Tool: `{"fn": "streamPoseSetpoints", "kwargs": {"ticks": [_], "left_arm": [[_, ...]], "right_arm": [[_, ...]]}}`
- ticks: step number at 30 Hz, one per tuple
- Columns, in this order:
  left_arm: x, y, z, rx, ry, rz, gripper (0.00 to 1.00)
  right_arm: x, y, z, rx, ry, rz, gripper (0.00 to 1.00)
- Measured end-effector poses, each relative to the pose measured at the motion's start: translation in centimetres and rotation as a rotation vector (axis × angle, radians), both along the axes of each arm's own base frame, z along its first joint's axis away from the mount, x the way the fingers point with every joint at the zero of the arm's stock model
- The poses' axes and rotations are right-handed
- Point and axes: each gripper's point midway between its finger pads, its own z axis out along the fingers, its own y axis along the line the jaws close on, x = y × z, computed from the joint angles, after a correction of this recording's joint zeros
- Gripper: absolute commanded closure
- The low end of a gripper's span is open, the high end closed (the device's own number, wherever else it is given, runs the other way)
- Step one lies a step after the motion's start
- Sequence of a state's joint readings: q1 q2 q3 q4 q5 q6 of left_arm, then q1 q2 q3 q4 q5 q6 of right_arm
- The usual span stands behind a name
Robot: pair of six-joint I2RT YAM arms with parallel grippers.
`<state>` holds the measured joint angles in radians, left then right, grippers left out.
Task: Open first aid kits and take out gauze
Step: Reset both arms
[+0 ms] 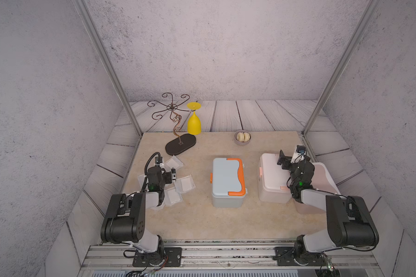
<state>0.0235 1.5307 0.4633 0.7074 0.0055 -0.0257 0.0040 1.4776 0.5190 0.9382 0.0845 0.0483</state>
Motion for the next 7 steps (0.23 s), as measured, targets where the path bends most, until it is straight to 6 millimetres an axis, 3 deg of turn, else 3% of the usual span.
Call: {"fn": "streamPoseSetpoints", "kwargs": {"ticks": [7], "left_arm": [[0.01, -0.01, 0.01, -0.026, -0.001, -0.031, 0.0]], "right_arm": [[0.02, 0.01, -0.01, 0.0, 0.001, 0.0, 0.01]]}}
